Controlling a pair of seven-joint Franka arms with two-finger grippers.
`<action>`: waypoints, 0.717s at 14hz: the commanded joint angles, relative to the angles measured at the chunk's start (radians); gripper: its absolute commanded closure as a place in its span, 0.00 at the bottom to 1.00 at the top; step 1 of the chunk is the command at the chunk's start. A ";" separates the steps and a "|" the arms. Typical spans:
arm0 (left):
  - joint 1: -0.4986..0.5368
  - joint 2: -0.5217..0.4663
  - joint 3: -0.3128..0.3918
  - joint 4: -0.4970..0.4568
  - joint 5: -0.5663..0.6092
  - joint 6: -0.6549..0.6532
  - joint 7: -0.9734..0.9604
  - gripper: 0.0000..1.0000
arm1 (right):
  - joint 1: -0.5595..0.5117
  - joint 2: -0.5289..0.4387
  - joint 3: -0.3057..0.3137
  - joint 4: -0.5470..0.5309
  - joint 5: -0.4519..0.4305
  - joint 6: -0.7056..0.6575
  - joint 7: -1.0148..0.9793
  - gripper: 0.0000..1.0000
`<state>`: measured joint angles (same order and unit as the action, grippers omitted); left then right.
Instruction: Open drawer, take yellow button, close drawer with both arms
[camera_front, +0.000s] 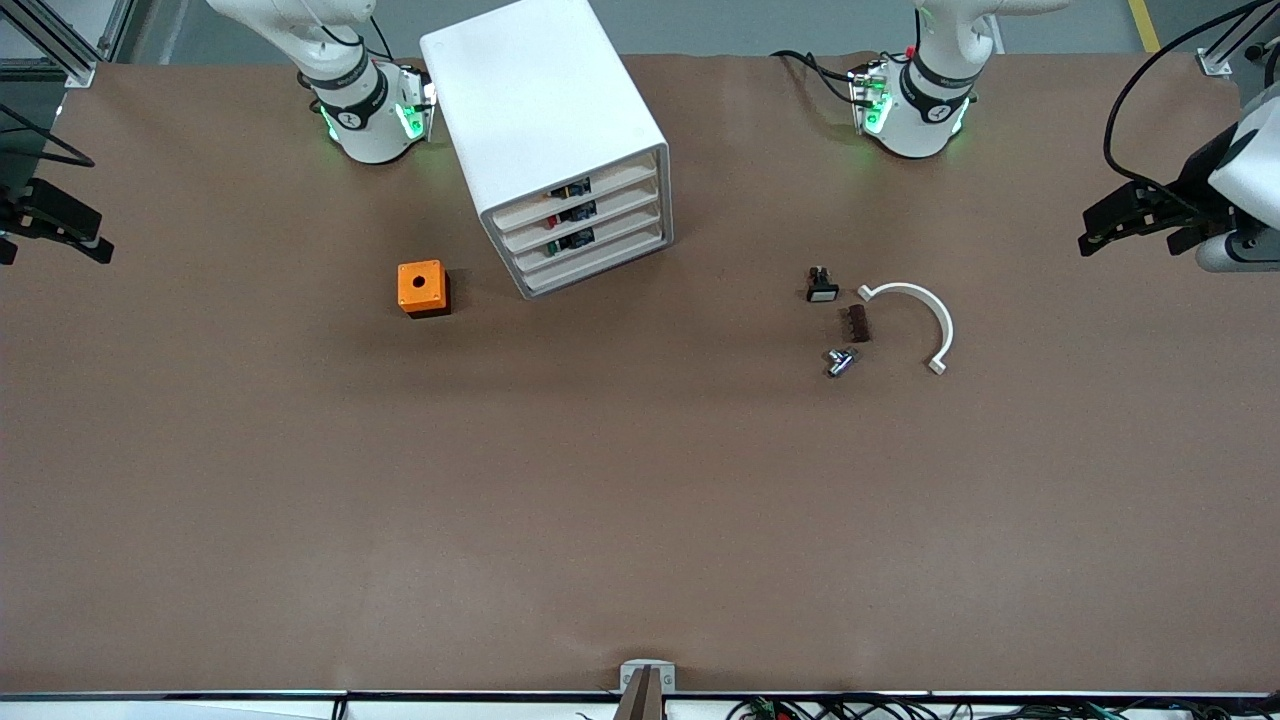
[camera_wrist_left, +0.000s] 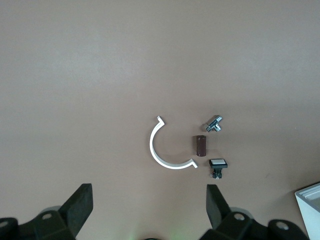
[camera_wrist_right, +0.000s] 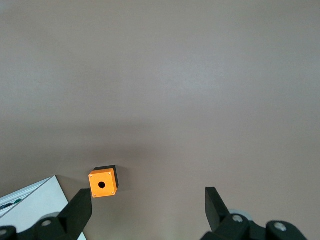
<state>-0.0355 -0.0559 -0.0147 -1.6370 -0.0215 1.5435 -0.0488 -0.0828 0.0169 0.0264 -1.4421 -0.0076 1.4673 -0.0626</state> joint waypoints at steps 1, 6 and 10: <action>-0.001 0.010 0.001 0.023 0.017 -0.013 0.001 0.00 | -0.017 0.006 0.014 0.016 -0.003 -0.012 0.013 0.00; 0.003 0.014 0.004 0.025 0.011 -0.014 0.006 0.00 | -0.018 0.006 0.014 0.014 -0.003 -0.012 0.013 0.00; 0.005 0.060 0.004 0.023 0.018 -0.019 -0.003 0.00 | -0.018 0.006 0.014 0.014 -0.003 -0.012 0.012 0.00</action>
<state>-0.0318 -0.0347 -0.0101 -1.6363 -0.0215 1.5426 -0.0488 -0.0828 0.0174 0.0263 -1.4421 -0.0076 1.4673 -0.0625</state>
